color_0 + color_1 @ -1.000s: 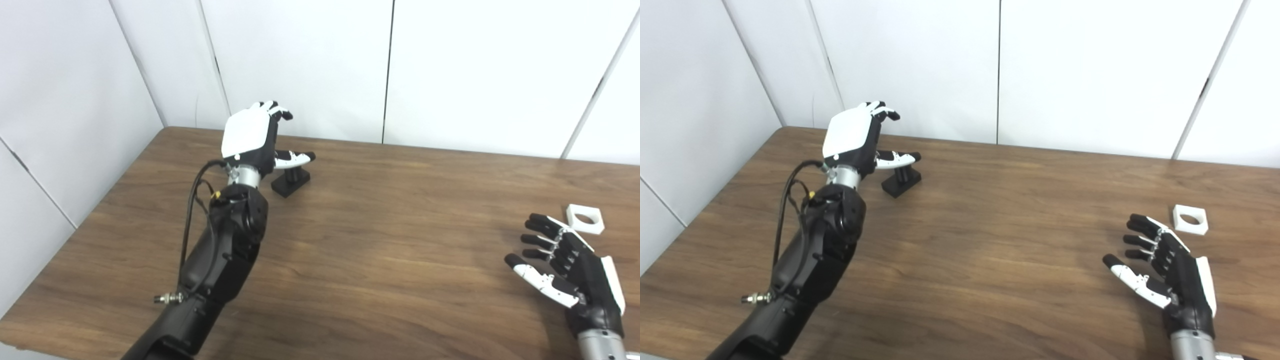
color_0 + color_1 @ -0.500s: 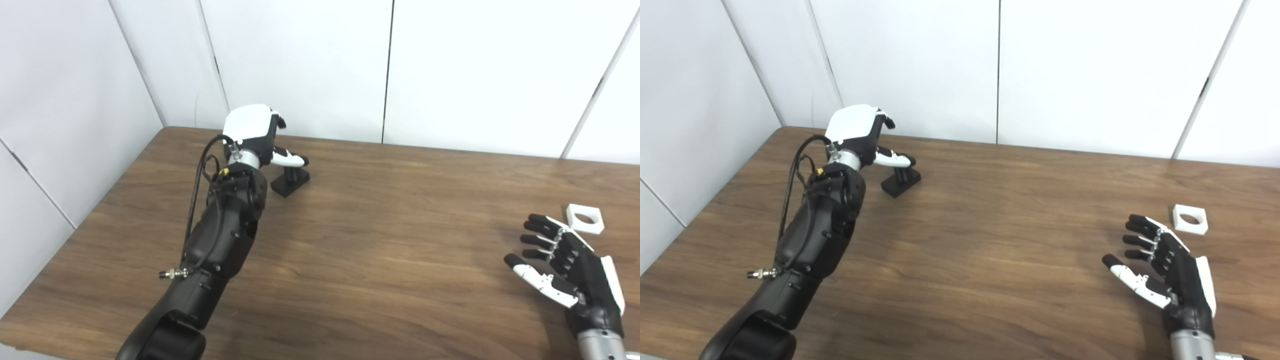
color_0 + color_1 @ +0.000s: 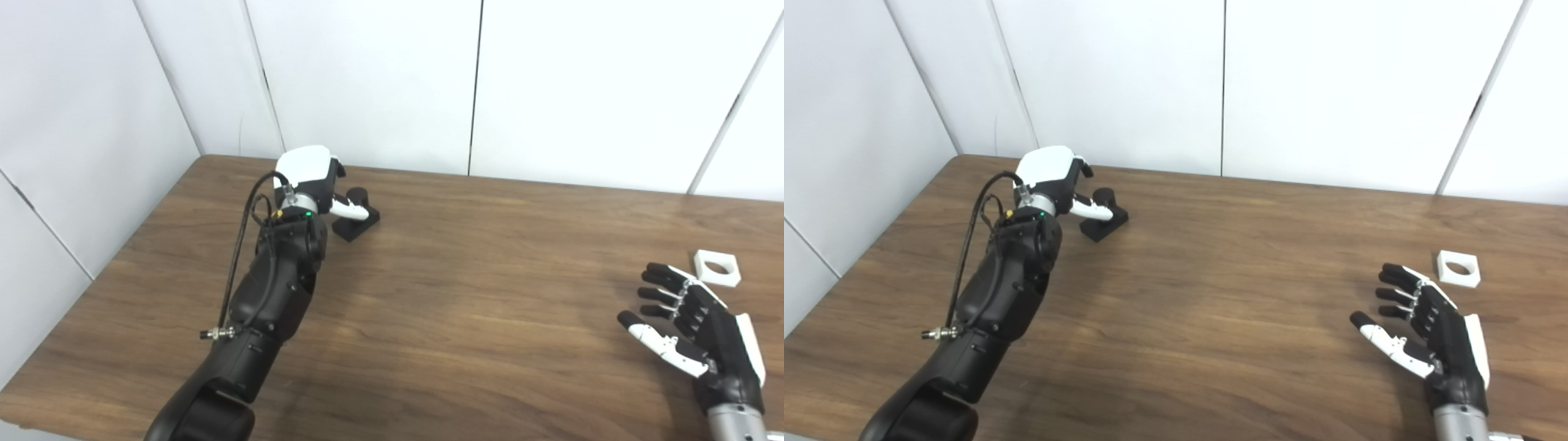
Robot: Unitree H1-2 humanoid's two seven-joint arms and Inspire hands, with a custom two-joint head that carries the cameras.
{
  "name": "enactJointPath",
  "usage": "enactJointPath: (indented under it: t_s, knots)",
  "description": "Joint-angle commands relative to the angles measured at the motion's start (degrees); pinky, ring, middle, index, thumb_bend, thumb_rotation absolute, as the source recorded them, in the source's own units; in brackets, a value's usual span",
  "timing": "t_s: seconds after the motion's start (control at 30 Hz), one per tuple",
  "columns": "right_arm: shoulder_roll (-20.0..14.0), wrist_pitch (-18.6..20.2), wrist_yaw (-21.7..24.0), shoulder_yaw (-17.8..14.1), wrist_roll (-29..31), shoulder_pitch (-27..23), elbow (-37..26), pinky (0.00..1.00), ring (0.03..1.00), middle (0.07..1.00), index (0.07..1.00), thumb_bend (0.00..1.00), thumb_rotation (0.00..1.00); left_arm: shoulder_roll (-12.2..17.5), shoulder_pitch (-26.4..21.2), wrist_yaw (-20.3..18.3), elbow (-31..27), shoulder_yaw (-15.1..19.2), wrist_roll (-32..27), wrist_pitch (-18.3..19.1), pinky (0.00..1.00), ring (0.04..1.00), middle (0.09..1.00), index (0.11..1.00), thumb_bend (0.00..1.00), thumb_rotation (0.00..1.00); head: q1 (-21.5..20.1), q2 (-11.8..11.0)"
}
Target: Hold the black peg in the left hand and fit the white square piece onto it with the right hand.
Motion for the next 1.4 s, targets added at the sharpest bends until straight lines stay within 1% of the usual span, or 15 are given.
enactJointPath:
  t_s: [0.0,0.1,0.2,0.4,0.53,0.67,0.8,0.93,0.97,1.0,1.03,1.1,1.17,1.3,1.37]
  knots:
    - [-0.6,-0.8,0.0,-0.2,-0.2,-1.0,-2.5,0.62,0.710,0.759,0.743,0.62,0.07,0.9,-2.2,2.8,0.5,-0.2,1.7,0.3,0.75,0.890,0.921,0.747,0.90,0.47,0.0,0.1]
    - [-0.6,-1.0,-0.2,-0.1,-0.7,-0.9,-2.6,0.62,0.707,0.758,0.748,0.63,0.07,1.0,-2.1,3.8,2.3,-0.5,1.5,0.3,0.74,0.886,0.920,0.722,0.90,0.47,-0.1,0.3]
    - [-0.6,-1.4,-0.2,-0.2,-0.6,-0.8,-2.4,0.62,0.707,0.758,0.748,0.63,0.09,1.1,-1.8,4.8,3.4,-0.5,0.1,0.3,0.77,0.888,0.922,0.719,0.89,0.46,-0.2,0.3]
    - [-0.6,-1.3,-0.3,-0.2,-0.8,-0.6,-2.5,0.62,0.701,0.753,0.742,0.63,0.10,1.0,-1.2,6.0,5.2,-0.6,-0.7,0.3,0.80,0.900,0.928,0.783,0.89,0.48,-0.3,0.5]
    - [-0.6,-0.6,-0.4,-0.2,-1.4,-0.6,-3.0,0.62,0.702,0.755,0.745,0.63,0.10,0.7,-1.1,8.0,7.3,-0.4,-2.2,0.3,0.80,0.890,0.917,0.765,0.89,0.47,-0.4,0.6]
    - [-0.5,-0.6,-0.3,-0.3,-1.2,-0.4,-3.2,0.61,0.705,0.760,0.744,0.63,0.10,0.3,-0.7,10.1,8.4,0.2,-5.3,0.3,0.83,0.903,0.922,0.774,0.87,0.42,-0.4,0.8]
    - [-0.7,-0.5,-0.4,-0.3,-1.8,-0.2,-3.2,0.62,0.705,0.757,0.745,0.63,0.11,0.5,-0.3,13.9,9.7,-0.2,-9.6,-0.4,0.83,0.890,0.901,0.733,0.84,0.36,-0.5,0.9]
    - [-0.7,-0.4,-0.3,-0.3,-1.8,-0.2,-3.3,0.61,0.704,0.755,0.744,0.63,0.11,0.6,0.0,18.2,10.8,0.4,-15.3,-2.7,0.75,0.833,0.843,0.609,0.79,0.24,-0.6,1.0]
    - [-0.7,-0.5,-0.4,-0.3,-1.8,-0.2,-3.2,0.62,0.705,0.754,0.743,0.63,0.11,0.6,0.0,18.7,10.9,0.5,-16.8,-3.1,0.74,0.830,0.841,0.552,0.66,0.16,-0.6,1.0]
    - [-0.7,-0.6,-0.3,-0.3,-1.7,-0.2,-3.1,0.62,0.703,0.752,0.742,0.63,0.11,0.7,0.1,19.2,11.0,0.5,-18.1,-3.5,0.73,0.834,0.842,0.516,0.57,0.11,-0.5,1.0]
    - [-0.7,-0.6,-0.3,-0.3,-1.6,-0.1,-3.2,0.62,0.703,0.751,0.741,0.63,0.11,0.7,0.1,19.5,11.1,0.6,-19.2,-3.8,0.73,0.837,0.842,0.504,0.55,0.09,-0.5,1.1]
    - [-0.7,-0.5,-0.2,-0.4,-1.5,-0.1,-3.3,0.61,0.705,0.756,0.741,0.63,0.13,1.0,0.2,20.2,11.3,0.2,-20.8,-4.3,0.73,0.838,0.840,0.493,0.53,0.08,-0.6,1.2]
    - [-0.8,-0.5,-0.3,-0.3,-2.0,0.0,-3.5,0.62,0.710,0.756,0.743,0.62,0.13,1.3,0.1,20.9,11.7,-0.4,-22.0,-4.7,0.66,0.789,0.801,0.488,0.52,0.07,-0.5,1.3]
    - [-0.9,-1.4,-0.2,-0.3,-1.6,0.1,-3.2,0.64,0.716,0.758,0.747,0.62,0.13,2.1,0.2,21.3,12.5,-1.5,-24.2,-5.8,0.60,0.775,0.787,0.486,0.52,0.07,-0.5,1.4]
    - [-0.9,-0.9,-0.3,-0.2,-2.1,0.1,-3.5,0.63,0.714,0.757,0.748,0.62,0.13,2.5,0.3,21.4,12.6,-2.2,-25.1,-6.1,0.59,0.770,0.782,0.485,0.52,0.07,-0.6,1.6]
